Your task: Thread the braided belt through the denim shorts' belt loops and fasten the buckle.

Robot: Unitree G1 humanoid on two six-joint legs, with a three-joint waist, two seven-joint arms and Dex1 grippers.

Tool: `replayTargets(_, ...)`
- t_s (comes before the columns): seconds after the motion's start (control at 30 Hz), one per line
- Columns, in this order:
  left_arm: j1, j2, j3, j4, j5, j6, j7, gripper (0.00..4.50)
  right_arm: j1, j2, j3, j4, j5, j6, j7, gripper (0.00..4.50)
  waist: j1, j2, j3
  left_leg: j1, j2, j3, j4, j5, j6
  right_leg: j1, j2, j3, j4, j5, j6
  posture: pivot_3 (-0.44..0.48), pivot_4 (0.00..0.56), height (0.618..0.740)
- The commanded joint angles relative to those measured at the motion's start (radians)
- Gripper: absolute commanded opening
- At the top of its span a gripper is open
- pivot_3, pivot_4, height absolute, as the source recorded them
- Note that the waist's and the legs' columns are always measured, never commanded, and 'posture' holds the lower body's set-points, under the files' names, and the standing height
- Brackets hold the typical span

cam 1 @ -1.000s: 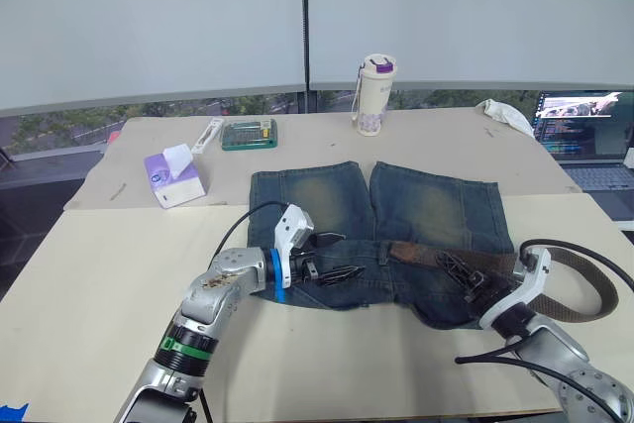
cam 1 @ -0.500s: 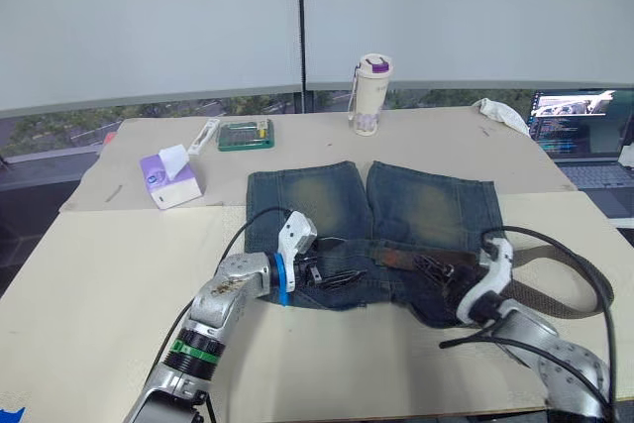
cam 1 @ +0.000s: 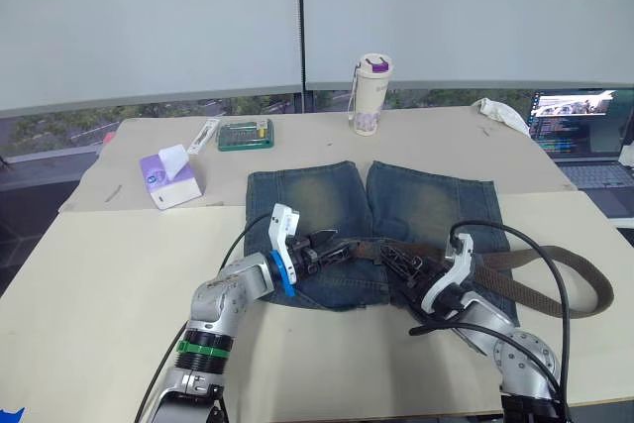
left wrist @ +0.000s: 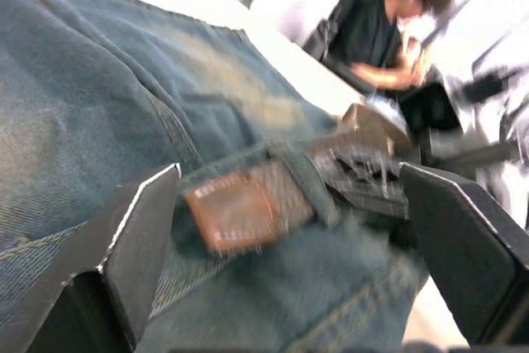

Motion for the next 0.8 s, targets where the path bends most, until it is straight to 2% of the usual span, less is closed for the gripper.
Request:
replayTargets(0.03, -0.03, -0.022, 0.036, 0.038, -0.036, 0.043, 0.038, 4.49, 0.012, 0.023, -0.013, -0.05, 0.062, -0.014, 0.057, 0.0, -0.001, 0.0, 0.0, 0.0, 0.0, 0.0, 0.0, 0.0, 0.0, 0.0, 0.0, 0.0, 0.0, 0.0, 0.0, 0.0, 0.15, 0.74)
replayTargets(0.13, -0.054, -0.046, 0.029, 0.093, -0.009, 0.034, 0.067, 4.49, 0.013, 0.033, -0.022, -0.052, 0.074, -0.017, 0.063, 0.0, -0.002, 0.0, 0.0, 0.0, 0.0, 0.0, 0.0, 0.0, 0.0, 0.0, 0.001, 0.0, 0.0, 0.0, 0.0, 0.0, 0.15, 0.74)
replayTargets(0.37, -0.057, -0.088, -0.004, 0.059, -0.033, 0.068, 0.042, 4.49, 0.024, 0.024, -0.011, -0.062, 0.042, -0.022, 0.075, 0.0, -0.003, 0.0, 0.0, 0.0, 0.0, 0.0, 0.0, 0.0, 0.0, 0.0, 0.0, 0.0, 0.0, 0.0, 0.0, 0.0, 0.15, 0.74)
replayTargets(0.5, -0.046, -0.095, -0.014, 0.045, -0.027, 0.069, 0.042, 3.32, 0.024, 0.028, -0.02, -0.064, 0.025, -0.048, 0.073, 0.0, -0.003, 0.0, 0.0, 0.0, 0.0, 0.0, 0.0, 0.0, 0.0, 0.0, 0.0, 0.0, 0.0, 0.0, 0.0, 0.0, 0.15, 0.74)
replayTargets(0.57, -0.042, -0.097, -0.013, 0.041, -0.028, 0.069, 0.043, 2.61, 0.026, 0.024, -0.021, -0.066, 0.016, -0.056, 0.073, 0.83, -0.002, 0.0, 0.0, 0.0, 0.0, 0.0, 0.0, 0.0, 0.0, 0.0, 0.0, 0.0, 0.0, 0.0, 0.0, 0.0, 0.15, 0.74)
replayTargets(0.73, -0.038, -0.093, -0.015, 0.045, -0.012, 0.049, 0.049, 0.96, 0.043, 0.01, -0.033, -0.072, 0.026, -0.061, 0.089, 2.48, 0.0, 0.0, 0.0, 0.0, 0.0, 0.0, 0.0, 0.0, 0.0, 0.0, 0.0, 0.0, 0.0, 0.0, 0.0, 0.0, 0.15, 0.74)
replayTargets(0.8, -0.036, -0.08, -0.005, 0.044, -0.005, 0.039, 0.053, 0.3, 0.087, -0.031, -0.042, -0.105, 0.039, -0.041, 0.121, 3.16, 0.003, 0.0, 0.0, 0.0, -0.001, 0.0, 0.0, 0.0, 0.0, 0.0, -0.001, 0.0, 0.0, 0.0, 0.0, 0.0, 0.15, 0.74)
